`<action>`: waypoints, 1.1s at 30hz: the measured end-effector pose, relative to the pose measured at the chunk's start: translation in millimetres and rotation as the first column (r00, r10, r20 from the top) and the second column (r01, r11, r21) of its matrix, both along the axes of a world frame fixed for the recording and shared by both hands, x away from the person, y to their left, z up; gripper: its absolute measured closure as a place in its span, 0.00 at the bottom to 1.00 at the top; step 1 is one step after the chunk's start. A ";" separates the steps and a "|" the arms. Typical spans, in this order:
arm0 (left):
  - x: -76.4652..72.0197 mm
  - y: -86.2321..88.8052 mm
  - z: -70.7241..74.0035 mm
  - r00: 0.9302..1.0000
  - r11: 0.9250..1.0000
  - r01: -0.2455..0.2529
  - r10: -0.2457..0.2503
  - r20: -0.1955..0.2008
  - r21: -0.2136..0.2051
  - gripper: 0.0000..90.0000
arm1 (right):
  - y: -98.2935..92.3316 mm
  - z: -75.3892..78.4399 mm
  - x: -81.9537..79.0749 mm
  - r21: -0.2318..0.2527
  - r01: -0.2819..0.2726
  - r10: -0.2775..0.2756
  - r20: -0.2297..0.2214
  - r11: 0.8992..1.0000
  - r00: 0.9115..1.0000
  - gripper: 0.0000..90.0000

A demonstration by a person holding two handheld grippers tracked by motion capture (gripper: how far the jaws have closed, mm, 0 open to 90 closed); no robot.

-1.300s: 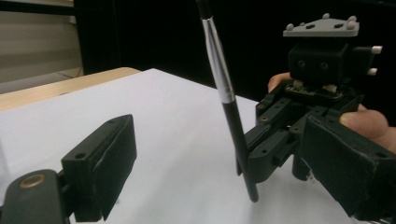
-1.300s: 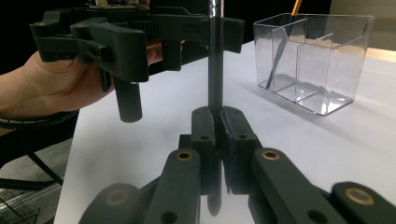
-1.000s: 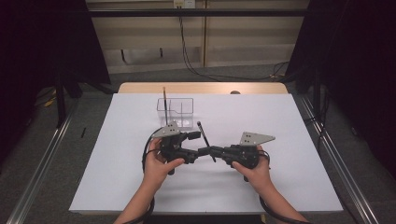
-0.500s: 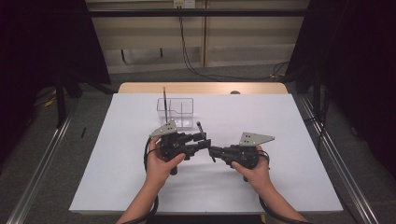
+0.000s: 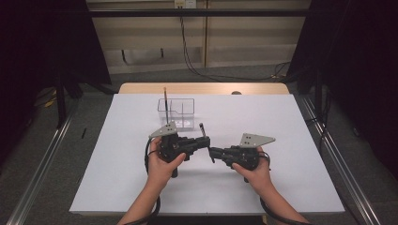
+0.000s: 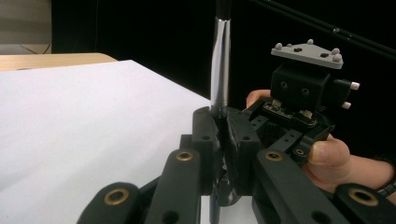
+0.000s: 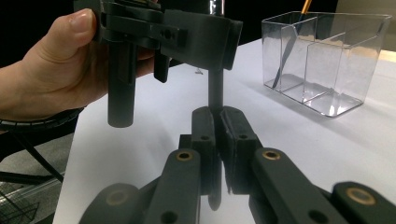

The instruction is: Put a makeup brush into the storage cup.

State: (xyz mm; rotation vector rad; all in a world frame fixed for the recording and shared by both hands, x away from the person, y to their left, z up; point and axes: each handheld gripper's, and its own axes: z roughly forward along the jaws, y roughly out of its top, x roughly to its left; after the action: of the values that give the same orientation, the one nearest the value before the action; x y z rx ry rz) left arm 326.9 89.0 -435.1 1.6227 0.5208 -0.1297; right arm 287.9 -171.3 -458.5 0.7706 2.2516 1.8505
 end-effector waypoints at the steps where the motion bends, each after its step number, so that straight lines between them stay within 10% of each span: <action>1: -0.1 0.0 -0.2 1.000 1.000 -0.003 0.003 -0.001 -0.004 0.93 | 0.3 -0.1 0.0 0.001 -0.002 0.002 -0.001 1.000 1.000 0.94; 19: -2.5 -2.2 1.7 0.999 1.000 -0.004 0.005 0.043 -0.007 0.93 | 0.7 -2.8 0.0 0.045 -0.005 0.006 -0.016 0.999 1.000 0.93; 33: -0.9 6.4 4.1 0.998 1.000 -0.022 0.022 0.054 -0.007 0.93 | -10.6 3.1 -2.2 0.031 0.038 -0.039 0.015 0.999 0.999 0.61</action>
State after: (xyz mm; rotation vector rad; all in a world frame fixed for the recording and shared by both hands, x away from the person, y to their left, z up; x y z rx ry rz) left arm 326.0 95.4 -431.0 1.6088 0.4959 -0.0704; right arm 285.7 -181.8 -455.4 0.7961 2.1884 1.8713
